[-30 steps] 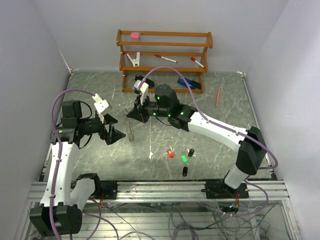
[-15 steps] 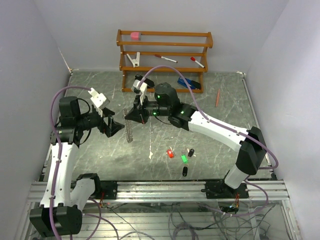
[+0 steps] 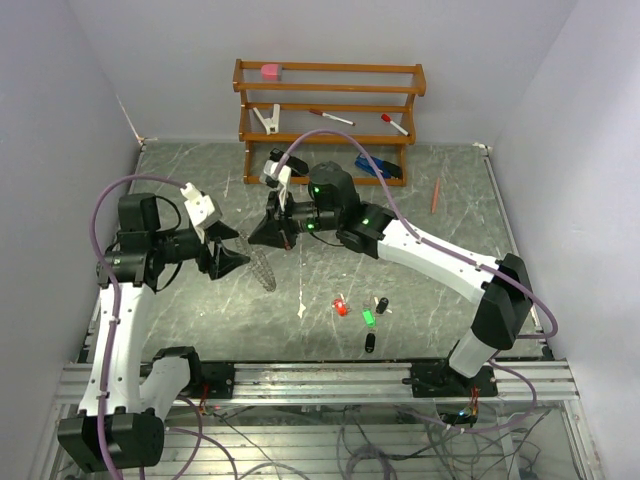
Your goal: Put the keys on the keyring
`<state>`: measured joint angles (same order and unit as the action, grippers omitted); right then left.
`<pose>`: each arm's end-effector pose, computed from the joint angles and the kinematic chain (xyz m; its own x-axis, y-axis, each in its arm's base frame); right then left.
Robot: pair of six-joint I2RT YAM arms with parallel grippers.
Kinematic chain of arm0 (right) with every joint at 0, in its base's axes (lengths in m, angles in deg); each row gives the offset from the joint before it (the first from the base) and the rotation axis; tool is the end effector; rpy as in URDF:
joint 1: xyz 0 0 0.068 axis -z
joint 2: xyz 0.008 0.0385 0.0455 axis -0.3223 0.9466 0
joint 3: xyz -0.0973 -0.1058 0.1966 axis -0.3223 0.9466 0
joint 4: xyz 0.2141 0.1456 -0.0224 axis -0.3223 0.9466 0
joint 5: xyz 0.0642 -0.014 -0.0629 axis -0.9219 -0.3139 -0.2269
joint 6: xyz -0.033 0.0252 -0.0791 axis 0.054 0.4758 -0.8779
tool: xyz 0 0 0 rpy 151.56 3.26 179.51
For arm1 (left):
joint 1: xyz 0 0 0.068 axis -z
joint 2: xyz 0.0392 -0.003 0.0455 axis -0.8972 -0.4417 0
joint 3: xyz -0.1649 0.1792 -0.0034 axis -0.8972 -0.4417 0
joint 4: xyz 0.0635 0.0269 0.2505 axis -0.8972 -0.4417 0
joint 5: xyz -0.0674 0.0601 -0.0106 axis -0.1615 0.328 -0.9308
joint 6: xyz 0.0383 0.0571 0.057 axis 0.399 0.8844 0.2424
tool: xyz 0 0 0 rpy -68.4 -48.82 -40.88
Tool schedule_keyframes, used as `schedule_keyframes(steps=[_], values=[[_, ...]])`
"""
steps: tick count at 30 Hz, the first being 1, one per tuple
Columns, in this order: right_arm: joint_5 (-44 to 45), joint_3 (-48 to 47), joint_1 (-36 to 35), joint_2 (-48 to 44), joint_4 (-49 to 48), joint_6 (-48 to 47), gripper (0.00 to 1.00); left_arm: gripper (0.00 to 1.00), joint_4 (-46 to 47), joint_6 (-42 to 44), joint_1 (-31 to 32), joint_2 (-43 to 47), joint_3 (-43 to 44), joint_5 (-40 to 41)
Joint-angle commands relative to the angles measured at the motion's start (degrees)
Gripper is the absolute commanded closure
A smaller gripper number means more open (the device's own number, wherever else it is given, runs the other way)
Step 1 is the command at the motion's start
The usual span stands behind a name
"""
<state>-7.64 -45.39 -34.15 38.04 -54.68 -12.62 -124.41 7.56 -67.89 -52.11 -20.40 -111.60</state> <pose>0.2230 0.3680 0.3198 -0.3044 -0.1899 -0.9334 -0.9513 0.1106 0.2877 0.2047 -0.0565 0.2990 -0.1988 0.2143 -0.9563 0.8868 0.4548 -0.0824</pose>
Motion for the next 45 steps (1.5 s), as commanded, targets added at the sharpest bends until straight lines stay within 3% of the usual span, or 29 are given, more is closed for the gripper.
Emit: schedule_keyframes(steps=[1, 8, 13, 22, 35, 45], values=[[-2.1, -2.6, -0.2, -0.6, 2.9, -2.1, 1.0, 0.26, -8.1, 10.5, -0.5, -0.9, 4.7, -4.1], [-3.0, -3.4, -0.1, -1.4, 7.5, -5.1, 1.0, 0.34, -20.1, 24.6, -0.5, -4.1, 8.2, -6.6], [-3.6, -5.7, -0.2, -0.5, 11.6, -6.8, 1.0, 0.34, -23.9, 28.9, -0.5, -6.8, 8.3, -7.9], [-5.0, -7.1, -0.3, 1.0, 14.0, -6.9, 1.0, 0.34, -24.5, 29.8, -0.5, -9.1, 9.8, -7.2], [-3.4, -7.1, -1.7, 2.6, 14.1, -7.0, 1.0, 0.34, -14.3, 20.8, -0.5, -7.3, 6.7, -10.0], [-3.1, -8.0, -2.6, 3.9, 13.9, -6.8, 1.0, 0.35, -19.6, 26.7, -0.5, -8.5, 7.4, -10.8]])
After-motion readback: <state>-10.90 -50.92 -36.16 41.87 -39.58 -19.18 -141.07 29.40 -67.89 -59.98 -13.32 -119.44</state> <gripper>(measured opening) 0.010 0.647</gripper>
